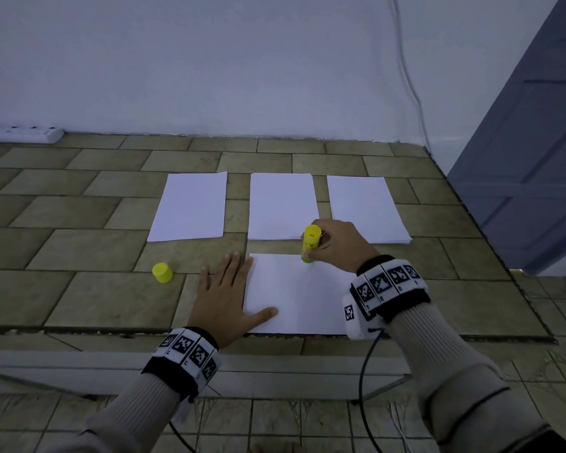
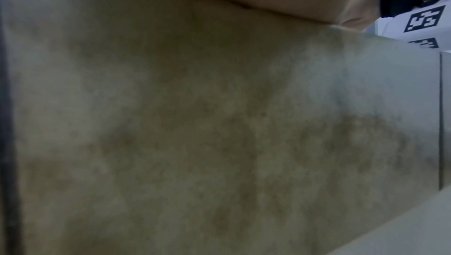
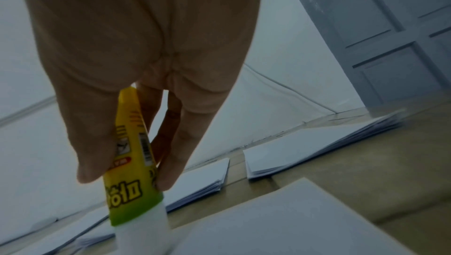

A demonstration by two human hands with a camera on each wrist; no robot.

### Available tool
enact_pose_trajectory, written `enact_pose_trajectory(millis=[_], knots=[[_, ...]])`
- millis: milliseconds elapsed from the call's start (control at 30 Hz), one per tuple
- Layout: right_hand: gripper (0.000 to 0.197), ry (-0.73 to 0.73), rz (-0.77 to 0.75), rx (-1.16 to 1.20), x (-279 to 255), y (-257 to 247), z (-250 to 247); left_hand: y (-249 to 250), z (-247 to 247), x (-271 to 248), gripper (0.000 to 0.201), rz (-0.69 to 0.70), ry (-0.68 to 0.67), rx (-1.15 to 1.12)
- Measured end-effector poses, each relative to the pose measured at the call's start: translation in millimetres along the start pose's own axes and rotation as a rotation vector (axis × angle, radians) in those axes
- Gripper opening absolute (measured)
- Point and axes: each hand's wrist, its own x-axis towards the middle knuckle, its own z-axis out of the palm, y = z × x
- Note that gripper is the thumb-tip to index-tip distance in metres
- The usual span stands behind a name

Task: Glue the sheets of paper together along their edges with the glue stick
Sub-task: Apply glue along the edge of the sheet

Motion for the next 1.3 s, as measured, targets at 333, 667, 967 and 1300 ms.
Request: enact_pose_trajectory(millis=[333,667,967,1300], knots=[[0.019,-0.031,0.019,0.099,-83.2,23.5,-26.7,-0.8,1.9,0.2,0.119,0.016,0.032,-0.016],[0.022,-0.052,0.008,0.059,-109.2,30.4,-30.6,-1.9,3.0,-0.8,0.118,0.032,0.056,-0.037],[0.013,0.050,-0.005,-0.056,-52.1,40.2,-40.2,-0.5,2.1,-0.6,0.121,0.024,0.036,-0.039],[0.022,0.186,0.046,-0.152,-29.0,38.2,-41.1,-1.7,1.6,0.1,0.120,0.014,0.017,-0.030]])
